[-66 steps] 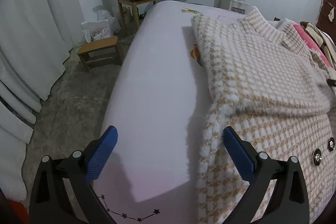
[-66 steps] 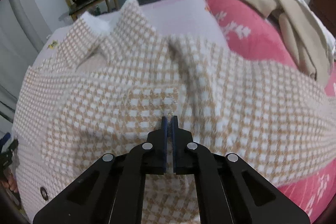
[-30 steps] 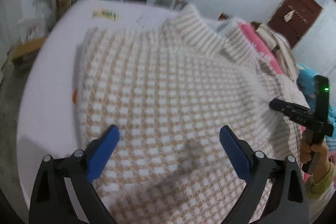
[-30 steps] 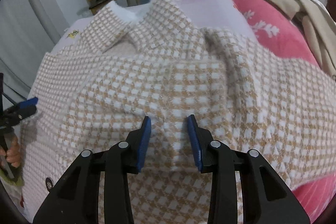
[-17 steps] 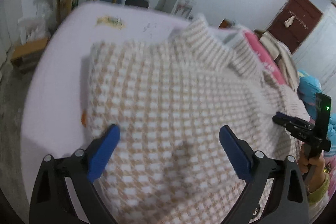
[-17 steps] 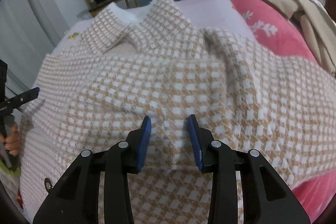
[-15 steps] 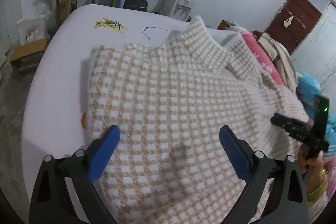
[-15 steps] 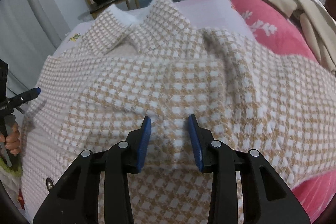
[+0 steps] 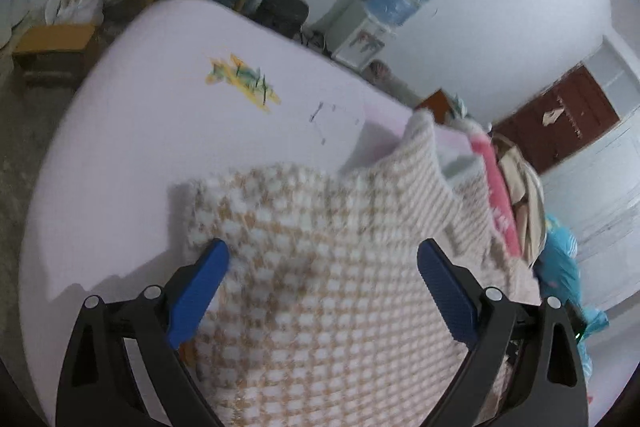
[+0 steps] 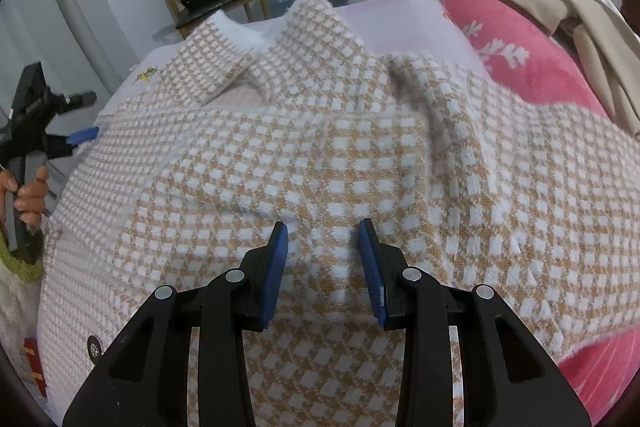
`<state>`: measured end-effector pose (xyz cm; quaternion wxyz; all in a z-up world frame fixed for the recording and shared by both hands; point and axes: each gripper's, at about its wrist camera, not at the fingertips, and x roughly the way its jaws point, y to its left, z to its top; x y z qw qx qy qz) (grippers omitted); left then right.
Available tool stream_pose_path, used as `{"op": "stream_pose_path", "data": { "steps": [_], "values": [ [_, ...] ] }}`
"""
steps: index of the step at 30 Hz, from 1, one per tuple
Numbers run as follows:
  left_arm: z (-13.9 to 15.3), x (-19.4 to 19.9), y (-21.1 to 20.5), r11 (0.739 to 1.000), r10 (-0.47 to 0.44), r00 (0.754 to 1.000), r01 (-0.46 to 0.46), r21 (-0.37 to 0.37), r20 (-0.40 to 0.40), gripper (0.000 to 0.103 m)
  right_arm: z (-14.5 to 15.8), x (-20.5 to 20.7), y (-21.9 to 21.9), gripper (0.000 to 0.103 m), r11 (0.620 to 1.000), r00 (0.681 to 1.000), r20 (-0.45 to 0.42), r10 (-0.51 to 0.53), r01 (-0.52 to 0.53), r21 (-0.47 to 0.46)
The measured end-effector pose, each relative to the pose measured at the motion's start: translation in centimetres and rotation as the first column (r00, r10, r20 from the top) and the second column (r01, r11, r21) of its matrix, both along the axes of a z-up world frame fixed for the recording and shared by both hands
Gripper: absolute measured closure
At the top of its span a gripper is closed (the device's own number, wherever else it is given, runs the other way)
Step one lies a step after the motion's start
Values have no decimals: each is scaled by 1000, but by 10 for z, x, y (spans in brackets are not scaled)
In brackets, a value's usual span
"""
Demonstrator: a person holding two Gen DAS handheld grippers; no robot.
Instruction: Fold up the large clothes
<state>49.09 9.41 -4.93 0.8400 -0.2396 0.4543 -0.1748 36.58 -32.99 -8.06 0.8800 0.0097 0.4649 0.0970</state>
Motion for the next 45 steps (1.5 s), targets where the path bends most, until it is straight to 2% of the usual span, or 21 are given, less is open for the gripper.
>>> {"op": "stream_pose_path", "data": {
  "steps": [2,5,6,9,14,16,18,20,23,25,28,30,32,35,38,42,45],
  "values": [
    [7,0,-3,999,-2,999,0,50,46,10,0,0,0,70,1000,1000,-1,-4,4,3],
    [-6,10,-4,996,23,1000,-22,81,-6,10,1,1,-1,70,1000,1000,-7,-4,4,8],
    [-7,12,-4,996,33,999,-32,79,-4,10,2,1,-2,70,1000,1000,-12,-6,6,13],
    [8,-1,-8,986,65,997,-69,149,34,10,8,3,-3,68,999,1000,-25,-19,19,26],
    [38,-38,-52,967,-51,989,15,254,137,9,24,14,6,64,999,1000,2,-17,17,44],
    [39,-52,-74,951,-106,985,59,304,139,8,24,21,16,63,999,1000,1,2,-2,49],
    [34,-64,-97,935,-157,977,100,340,142,8,18,27,26,58,999,1000,-2,21,-21,33],
    [22,-73,-124,901,-198,973,132,412,122,7,6,33,35,56,999,1000,-10,25,-26,-22],
    [0,-81,-150,856,-222,972,158,492,75,7,7,32,43,56,994,1000,-4,19,-19,-104],
    [-12,-89,-155,848,-221,973,158,507,67,7,13,25,40,56,996,1000,-18,0,-1,-91],
    [-24,-95,-156,828,-210,976,151,539,49,6,24,8,34,52,995,1000,17,-2,4,-97],
    [-28,-99,-154,828,-209,975,138,543,70,6,19,2,31,50,992,1000,12,-6,8,-124],
    [-29,-100,-154,830,-206,976,134,542,75,6,0,5,24,49,989,999,-44,-24,17,-144],
    [-28,-99,-154,827,-205,977,136,545,67,6,5,-3,19,50,992,999,-29,-30,26,-122],
    [-28,-100,-154,826,-206,976,138,546,65,6,23,-19,8,45,997,999,1,-39,39,-63],
    [-28,-100,-155,826,-203,977,136,547,63,5,49,-41,-41,40,991,990,36,-134,133,8],
    [-27,-100,-155,825,-203,977,137,548,62,5,65,-51,-93,38,967,966,50,-254,252,33]
  ]
}}
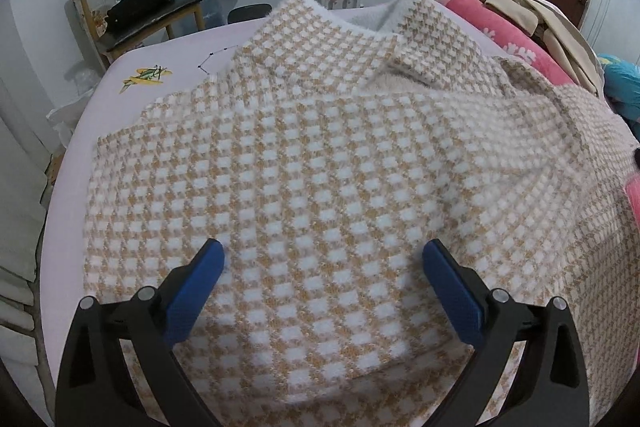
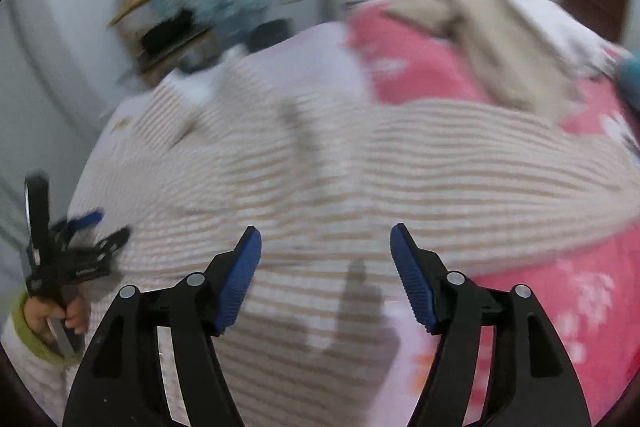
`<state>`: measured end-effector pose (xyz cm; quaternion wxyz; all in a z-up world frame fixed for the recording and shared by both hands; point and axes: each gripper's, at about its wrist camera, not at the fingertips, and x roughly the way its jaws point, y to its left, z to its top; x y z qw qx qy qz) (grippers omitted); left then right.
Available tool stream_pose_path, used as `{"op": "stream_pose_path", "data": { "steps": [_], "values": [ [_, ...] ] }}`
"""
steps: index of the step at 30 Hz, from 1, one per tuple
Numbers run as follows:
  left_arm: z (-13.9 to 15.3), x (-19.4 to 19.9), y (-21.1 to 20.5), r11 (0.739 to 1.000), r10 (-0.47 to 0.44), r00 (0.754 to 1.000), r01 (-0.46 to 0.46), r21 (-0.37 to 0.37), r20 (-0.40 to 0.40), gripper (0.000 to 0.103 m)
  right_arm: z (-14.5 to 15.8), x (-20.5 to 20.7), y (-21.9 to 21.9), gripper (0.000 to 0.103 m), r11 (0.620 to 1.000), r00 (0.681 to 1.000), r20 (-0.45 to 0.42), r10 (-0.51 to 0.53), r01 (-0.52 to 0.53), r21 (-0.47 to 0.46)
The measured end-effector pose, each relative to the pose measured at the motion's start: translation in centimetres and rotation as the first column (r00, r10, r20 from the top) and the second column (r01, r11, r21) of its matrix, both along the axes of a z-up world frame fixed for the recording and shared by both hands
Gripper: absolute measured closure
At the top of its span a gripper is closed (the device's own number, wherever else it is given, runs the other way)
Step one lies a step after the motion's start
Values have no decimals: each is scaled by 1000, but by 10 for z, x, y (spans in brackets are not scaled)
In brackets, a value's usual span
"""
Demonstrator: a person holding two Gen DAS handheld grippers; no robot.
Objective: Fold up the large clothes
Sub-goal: 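Move the open right tool away over the pink blanket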
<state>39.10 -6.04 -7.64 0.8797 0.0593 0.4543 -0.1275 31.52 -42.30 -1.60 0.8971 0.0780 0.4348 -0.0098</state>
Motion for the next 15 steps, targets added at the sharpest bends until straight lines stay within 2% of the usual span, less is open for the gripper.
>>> {"op": "stream_pose_path", "data": {
  "steps": [2,6,9,12,15],
  "values": [
    [-1,0,-1,1000,1,1000,-1,-1,-2,5,9,-7,-38,37,995,995,0,-95,95,26],
    [-2,1,-1,1000,2,1000,-2,-1,-2,5,19,-24,-124,37,953,957,-7,-290,289,87],
    [-2,2,-1,1000,3,1000,-3,0,-5,5,19,-37,-195,37,880,895,-32,-446,444,168],
    [-2,2,-2,1000,2,1000,-2,0,-4,5,12,-49,-248,37,805,840,-62,-540,536,255],
    [-2,3,-2,1000,2,1000,-2,0,-4,5,5,-50,-279,37,759,808,-95,-581,580,296]
  ]
}}
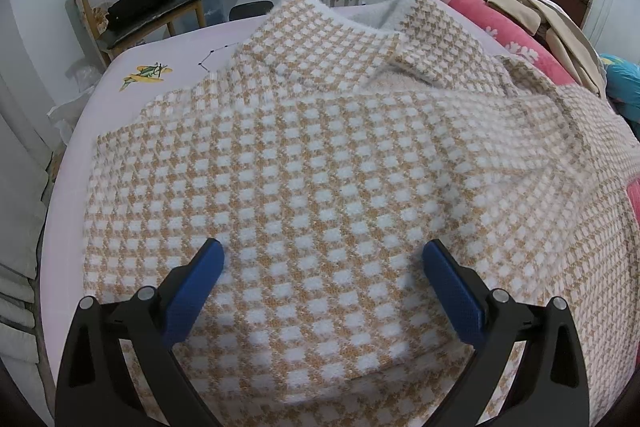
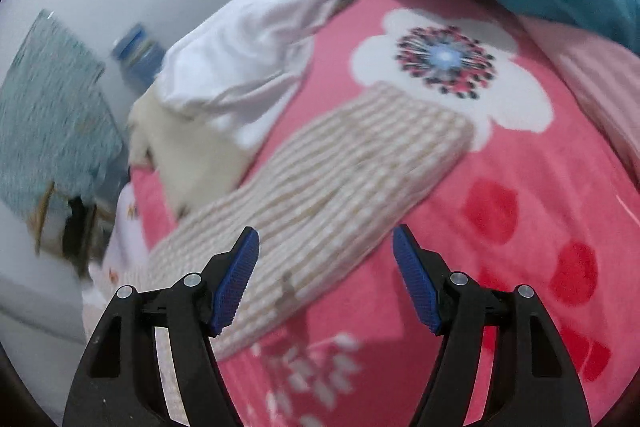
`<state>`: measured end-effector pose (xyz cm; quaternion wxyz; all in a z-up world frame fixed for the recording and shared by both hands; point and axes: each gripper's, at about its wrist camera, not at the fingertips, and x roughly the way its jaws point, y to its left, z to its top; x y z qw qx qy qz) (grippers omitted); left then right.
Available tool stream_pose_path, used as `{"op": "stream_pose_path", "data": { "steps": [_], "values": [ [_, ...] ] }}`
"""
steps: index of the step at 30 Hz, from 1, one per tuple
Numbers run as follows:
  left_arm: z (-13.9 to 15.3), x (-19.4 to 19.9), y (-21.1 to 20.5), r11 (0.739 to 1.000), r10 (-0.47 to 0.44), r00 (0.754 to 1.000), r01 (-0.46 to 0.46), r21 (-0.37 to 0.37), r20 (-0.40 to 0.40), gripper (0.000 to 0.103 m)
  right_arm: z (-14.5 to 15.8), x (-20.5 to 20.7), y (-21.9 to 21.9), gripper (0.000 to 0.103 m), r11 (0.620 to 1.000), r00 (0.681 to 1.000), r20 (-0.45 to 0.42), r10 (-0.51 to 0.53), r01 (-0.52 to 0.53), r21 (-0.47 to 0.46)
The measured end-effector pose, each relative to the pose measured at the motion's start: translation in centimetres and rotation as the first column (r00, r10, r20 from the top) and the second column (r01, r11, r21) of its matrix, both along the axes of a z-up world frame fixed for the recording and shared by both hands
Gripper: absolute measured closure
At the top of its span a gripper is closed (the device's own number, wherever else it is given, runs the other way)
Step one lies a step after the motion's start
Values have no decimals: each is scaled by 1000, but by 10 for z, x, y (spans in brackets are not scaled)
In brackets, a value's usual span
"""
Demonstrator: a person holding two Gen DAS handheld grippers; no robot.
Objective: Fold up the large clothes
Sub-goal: 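Move the open right tool away over the pink blanket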
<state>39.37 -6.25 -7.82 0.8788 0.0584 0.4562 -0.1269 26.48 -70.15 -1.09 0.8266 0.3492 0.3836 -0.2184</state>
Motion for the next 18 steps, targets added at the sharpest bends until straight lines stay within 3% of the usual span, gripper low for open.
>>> {"op": "stream_pose_path", "data": {
  "steps": [7,11,18],
  "values": [
    [-1,1,0,1000,2,1000,-2,2,-3,5,-20,8,-42,37,991,998,5,-65,64,114],
    [0,2,-1,1000,2,1000,-2,3,-3,5,-33,10,-56,44,980,996,14,-92,88,178],
    [1,3,-2,1000,3,1000,-3,4,-5,5,-41,15,-62,47,976,994,11,-105,101,192]
  ]
}}
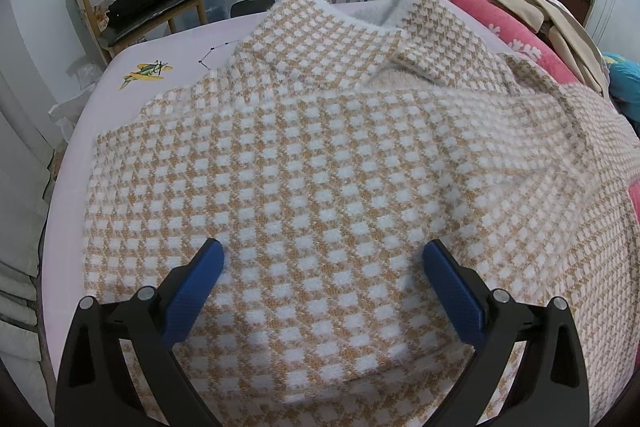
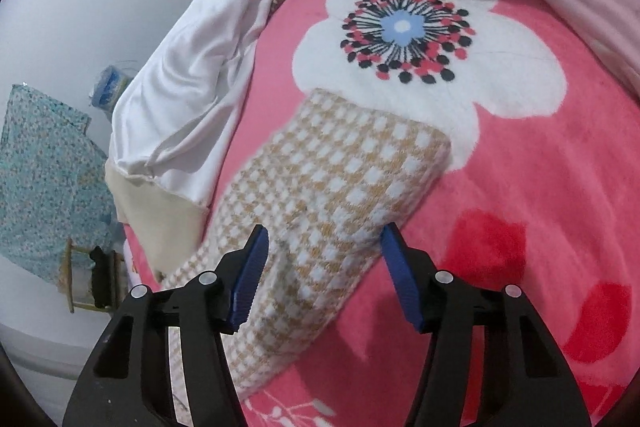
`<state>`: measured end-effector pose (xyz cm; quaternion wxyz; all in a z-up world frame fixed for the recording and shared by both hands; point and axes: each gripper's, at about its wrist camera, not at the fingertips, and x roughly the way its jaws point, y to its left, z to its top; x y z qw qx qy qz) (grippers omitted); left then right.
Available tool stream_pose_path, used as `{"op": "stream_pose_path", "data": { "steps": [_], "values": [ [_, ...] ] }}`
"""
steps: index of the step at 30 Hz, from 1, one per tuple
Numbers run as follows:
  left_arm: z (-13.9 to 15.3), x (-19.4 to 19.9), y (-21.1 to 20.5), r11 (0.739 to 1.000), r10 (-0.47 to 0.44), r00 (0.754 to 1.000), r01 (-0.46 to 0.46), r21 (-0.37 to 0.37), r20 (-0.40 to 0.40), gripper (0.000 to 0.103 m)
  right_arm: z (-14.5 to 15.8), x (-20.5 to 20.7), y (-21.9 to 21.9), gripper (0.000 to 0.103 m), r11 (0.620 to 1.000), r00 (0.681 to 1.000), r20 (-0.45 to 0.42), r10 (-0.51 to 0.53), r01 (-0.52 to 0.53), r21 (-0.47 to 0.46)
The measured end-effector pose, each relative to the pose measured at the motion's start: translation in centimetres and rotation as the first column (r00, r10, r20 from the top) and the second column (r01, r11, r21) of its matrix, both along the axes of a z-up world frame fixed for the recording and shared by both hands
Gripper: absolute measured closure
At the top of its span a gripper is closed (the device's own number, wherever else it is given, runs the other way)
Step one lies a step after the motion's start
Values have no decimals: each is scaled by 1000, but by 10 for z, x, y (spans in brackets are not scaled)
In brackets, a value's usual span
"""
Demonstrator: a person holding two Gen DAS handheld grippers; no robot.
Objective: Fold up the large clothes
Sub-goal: 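Move the open right tool away over the pink blanket, then grasp the houndstooth sleeve end on the pink blanket with the right tool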
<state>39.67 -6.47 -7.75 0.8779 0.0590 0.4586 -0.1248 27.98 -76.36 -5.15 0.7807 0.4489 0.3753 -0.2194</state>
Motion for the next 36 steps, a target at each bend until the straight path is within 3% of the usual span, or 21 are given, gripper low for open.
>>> {"op": "stream_pose_path", "data": {
  "steps": [7,12,20,28,36],
  "values": [
    [-1,0,0,1000,0,1000,0,1,-1,5,-14,-15,-5,51,995,998,7,-58,57,83],
    [-1,1,-1,1000,1,1000,-1,1,-2,5,-17,-16,-6,53,995,998,13,-64,63,80],
    [-1,1,0,1000,0,1000,0,2,-3,5,-4,-12,5,82,998,999,-6,-54,54,-27],
    [-2,-1,1,1000,-3,1000,3,1,-6,5,83,-14,54,87,962,996,76,43,-21,-272],
    [10,-15,19,999,14,1000,-14,-38,8,5,188,1,149,88,857,954,160,253,-145,-494]
  ]
}}
